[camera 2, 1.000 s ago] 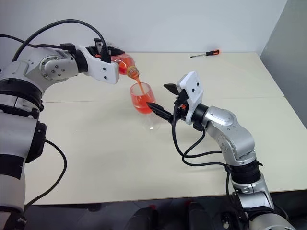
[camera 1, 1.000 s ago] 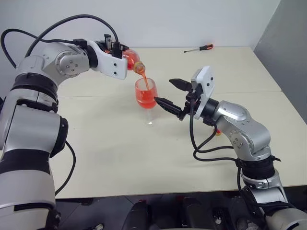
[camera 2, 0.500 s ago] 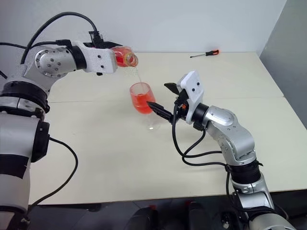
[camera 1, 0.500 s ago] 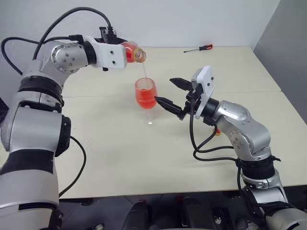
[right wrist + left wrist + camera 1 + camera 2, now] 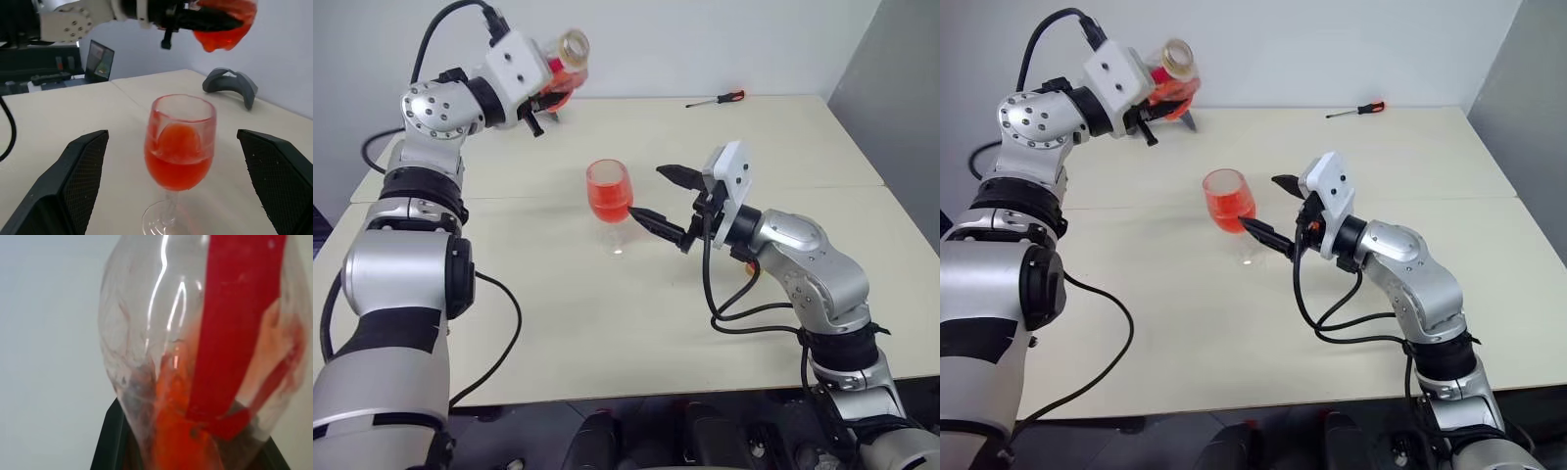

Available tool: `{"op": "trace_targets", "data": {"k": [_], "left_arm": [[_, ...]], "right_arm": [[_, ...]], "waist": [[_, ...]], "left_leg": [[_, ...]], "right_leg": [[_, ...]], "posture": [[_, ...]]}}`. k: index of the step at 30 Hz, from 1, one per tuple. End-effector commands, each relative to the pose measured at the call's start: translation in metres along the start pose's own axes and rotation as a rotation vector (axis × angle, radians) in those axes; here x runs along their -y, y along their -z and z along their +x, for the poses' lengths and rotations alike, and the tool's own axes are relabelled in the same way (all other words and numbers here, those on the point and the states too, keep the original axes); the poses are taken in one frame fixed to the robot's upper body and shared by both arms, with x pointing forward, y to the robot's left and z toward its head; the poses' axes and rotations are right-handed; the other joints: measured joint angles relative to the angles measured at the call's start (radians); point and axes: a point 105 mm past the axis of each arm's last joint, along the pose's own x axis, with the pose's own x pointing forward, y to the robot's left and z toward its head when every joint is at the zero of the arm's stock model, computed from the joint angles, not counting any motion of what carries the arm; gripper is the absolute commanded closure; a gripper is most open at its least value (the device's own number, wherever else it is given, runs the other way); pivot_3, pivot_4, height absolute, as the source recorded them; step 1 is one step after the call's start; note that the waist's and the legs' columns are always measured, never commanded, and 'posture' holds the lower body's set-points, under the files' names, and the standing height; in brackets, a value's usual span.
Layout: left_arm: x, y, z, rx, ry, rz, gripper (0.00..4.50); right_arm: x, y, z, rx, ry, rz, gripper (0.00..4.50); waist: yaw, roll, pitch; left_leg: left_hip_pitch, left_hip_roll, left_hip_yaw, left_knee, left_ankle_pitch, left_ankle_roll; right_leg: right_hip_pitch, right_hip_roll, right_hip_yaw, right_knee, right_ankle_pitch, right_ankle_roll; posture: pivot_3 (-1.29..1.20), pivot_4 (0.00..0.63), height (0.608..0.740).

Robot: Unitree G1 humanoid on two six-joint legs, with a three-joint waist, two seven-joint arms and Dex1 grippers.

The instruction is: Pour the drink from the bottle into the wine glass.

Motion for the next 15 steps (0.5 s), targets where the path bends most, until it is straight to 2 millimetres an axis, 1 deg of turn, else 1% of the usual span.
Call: {"op": "trace_targets", "data": {"k": [1, 3, 5, 10, 12, 14, 15], "left_arm": [[-0.025, -0.008, -0.009, 0.065, -0.129, -0.13, 3.48], [-0.029, 0.003, -0.017, 0.053, -0.187, -0.198, 3.48], [-0.029, 0.019, -0.028, 0.02, -0.234, -0.234, 3.48], [-0.035, 0.067, -0.072, -0.08, -0.427, -0.383, 3.48], [-0.033, 0.077, -0.081, -0.105, -0.457, -0.409, 3.48], [-0.023, 0.098, -0.101, -0.151, -0.512, -0.468, 3.48], [-0.02, 0.105, -0.107, -0.165, -0.53, -0.486, 3.48]], "right_arm": [[-0.014, -0.014, -0.007, 0.055, -0.067, -0.035, 0.0], [-0.021, -0.009, -0.013, 0.038, -0.101, -0.045, 0.0], [-0.026, -0.006, -0.019, 0.027, -0.119, -0.04, 0.0], [-0.031, 0.004, -0.028, 0.0, -0.12, -0.012, 0.0], [-0.031, 0.005, -0.029, -0.005, -0.111, -0.008, 0.0], [-0.029, 0.006, -0.031, -0.004, -0.088, 0.003, 0.0], [-0.029, 0.006, -0.031, -0.004, -0.08, 0.008, 0.0]], "waist": [[-0.004, 0.0, 0.0], [-0.005, 0.0, 0.0], [-0.005, 0.0, 0.0], [-0.006, -0.001, -0.001], [-0.005, -0.001, -0.001], [-0.004, -0.002, -0.002], [-0.004, -0.003, -0.002]], "left_leg": [[0.0, 0.0, -0.001, 0.001, 0.0, 0.0], [0.0, 0.0, -0.001, 0.007, 0.0, 0.0], [0.0, 0.0, -0.002, 0.008, 0.0, 0.0], [0.0, 0.0, -0.003, 0.008, 0.0, 0.0], [0.0, 0.0, -0.004, 0.008, 0.0, 0.0], [-0.001, 0.0, -0.005, 0.008, 0.0, 0.0], [-0.001, 0.0, -0.005, 0.008, 0.0, 0.0]], "right_leg": [[0.0, 0.0, 0.0, 0.0, 0.0, 0.0], [0.0, 0.0, 0.001, 0.005, -0.001, 0.001], [0.0, 0.0, 0.001, 0.006, -0.001, 0.002], [-0.001, 0.0, 0.002, 0.007, -0.001, 0.002], [-0.001, 0.0, 0.003, 0.007, -0.001, 0.002], [-0.001, 0.0, 0.003, 0.007, -0.001, 0.002], [-0.001, 0.0, 0.003, 0.007, -0.001, 0.002]], "posture": [[0.0, 0.15, 0.74], [0.0, 0.15, 0.74], [0.0, 0.15, 0.74], [0.0, 0.15, 0.74], [0.0, 0.15, 0.74], [0.0, 0.15, 0.74], [0.0, 0.15, 0.74]]}}
